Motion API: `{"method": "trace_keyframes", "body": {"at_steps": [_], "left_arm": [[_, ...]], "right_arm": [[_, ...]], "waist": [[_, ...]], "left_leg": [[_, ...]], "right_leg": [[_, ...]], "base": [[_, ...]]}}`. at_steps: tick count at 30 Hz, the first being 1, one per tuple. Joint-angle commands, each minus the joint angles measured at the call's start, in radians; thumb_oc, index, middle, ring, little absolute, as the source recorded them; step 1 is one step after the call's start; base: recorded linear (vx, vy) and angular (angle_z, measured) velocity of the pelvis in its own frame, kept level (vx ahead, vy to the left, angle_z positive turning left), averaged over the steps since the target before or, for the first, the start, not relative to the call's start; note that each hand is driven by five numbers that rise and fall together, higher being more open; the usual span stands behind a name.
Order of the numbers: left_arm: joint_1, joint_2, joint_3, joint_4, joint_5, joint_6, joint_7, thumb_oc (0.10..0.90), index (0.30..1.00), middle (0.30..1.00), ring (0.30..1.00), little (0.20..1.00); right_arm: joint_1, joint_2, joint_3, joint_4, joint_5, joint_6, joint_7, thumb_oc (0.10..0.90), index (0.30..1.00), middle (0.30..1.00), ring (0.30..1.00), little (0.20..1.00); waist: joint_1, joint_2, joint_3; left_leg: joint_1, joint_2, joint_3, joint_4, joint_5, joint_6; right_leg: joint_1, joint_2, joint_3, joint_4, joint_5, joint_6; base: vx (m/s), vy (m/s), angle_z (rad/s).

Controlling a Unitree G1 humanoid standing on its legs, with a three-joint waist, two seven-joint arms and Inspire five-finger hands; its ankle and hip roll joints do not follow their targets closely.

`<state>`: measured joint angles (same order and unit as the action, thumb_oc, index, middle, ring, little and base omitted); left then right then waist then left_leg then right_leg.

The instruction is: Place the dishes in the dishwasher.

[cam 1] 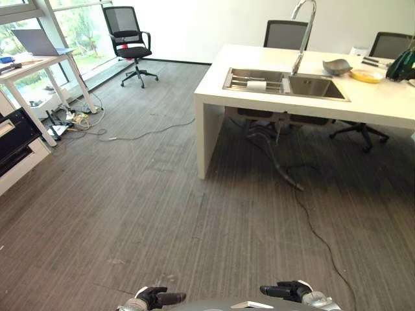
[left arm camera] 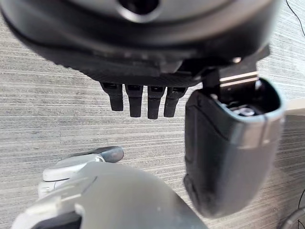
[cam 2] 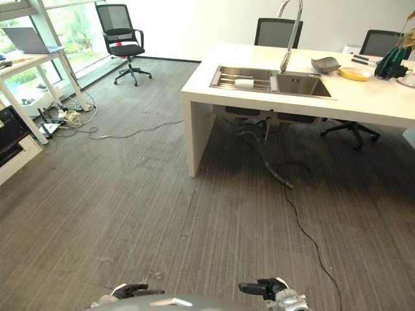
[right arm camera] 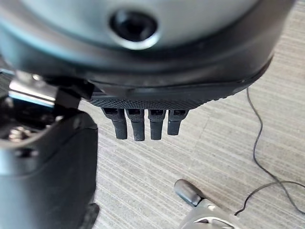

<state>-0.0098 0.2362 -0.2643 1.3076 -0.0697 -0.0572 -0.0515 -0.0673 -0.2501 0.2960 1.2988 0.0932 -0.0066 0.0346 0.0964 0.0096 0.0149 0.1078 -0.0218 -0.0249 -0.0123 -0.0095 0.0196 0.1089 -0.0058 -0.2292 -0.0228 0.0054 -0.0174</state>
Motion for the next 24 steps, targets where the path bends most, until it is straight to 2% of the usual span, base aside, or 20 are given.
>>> {"method": "trace_keyframes", "body": {"at_steps": [1,9,19,24], "left_arm": [[-0.091,-0.005,-0.029,0.018,0.019,-0.034,0.006,0.800,0.900,0.900,0.900,0.900],[-0.102,-0.014,-0.036,0.004,0.012,-0.039,0.020,0.800,0.900,0.900,0.900,0.900],[-0.117,-0.020,-0.091,0.003,0.108,-0.042,0.072,0.800,0.900,0.900,0.900,0.900],[-0.136,-0.018,-0.094,-0.022,0.088,-0.049,0.101,0.800,0.900,0.900,0.900,0.900]], "right_arm": [[-0.069,-0.032,0.014,-0.011,0.045,-0.026,-0.010,0.800,0.900,0.900,0.900,0.900],[-0.069,-0.026,0.023,-0.010,0.045,-0.032,-0.017,0.800,0.900,0.900,0.900,0.900],[-0.047,-0.031,0.000,0.010,0.041,-0.032,-0.044,0.800,0.900,0.900,0.900,0.900],[-0.066,-0.039,-0.025,0.026,0.106,-0.044,-0.046,0.800,0.900,0.900,0.900,0.900]], "waist": [[-0.011,-0.022,0.009],[-0.013,-0.021,0.005],[-0.023,-0.008,0.002],[-0.029,-0.010,0.025]], "left_leg": [[-0.018,-0.002,0.011,-0.075,0.029,-0.044],[-0.012,-0.001,0.005,-0.075,0.028,-0.044],[-0.013,-0.002,0.012,-0.075,0.027,-0.044],[-0.029,-0.002,0.030,-0.075,0.031,-0.044]], "right_leg": [[0.036,-0.044,0.002,-0.064,0.006,0.127],[0.044,-0.042,-0.002,-0.064,0.002,0.125],[0.040,-0.042,-0.003,-0.064,0.001,0.127],[0.016,-0.043,0.010,-0.064,0.020,0.127]], "base": [[0.00,0.000,0.00],[0.00,-0.001,-0.03],[0.00,0.000,0.00],[-0.07,0.013,-0.04]]}}
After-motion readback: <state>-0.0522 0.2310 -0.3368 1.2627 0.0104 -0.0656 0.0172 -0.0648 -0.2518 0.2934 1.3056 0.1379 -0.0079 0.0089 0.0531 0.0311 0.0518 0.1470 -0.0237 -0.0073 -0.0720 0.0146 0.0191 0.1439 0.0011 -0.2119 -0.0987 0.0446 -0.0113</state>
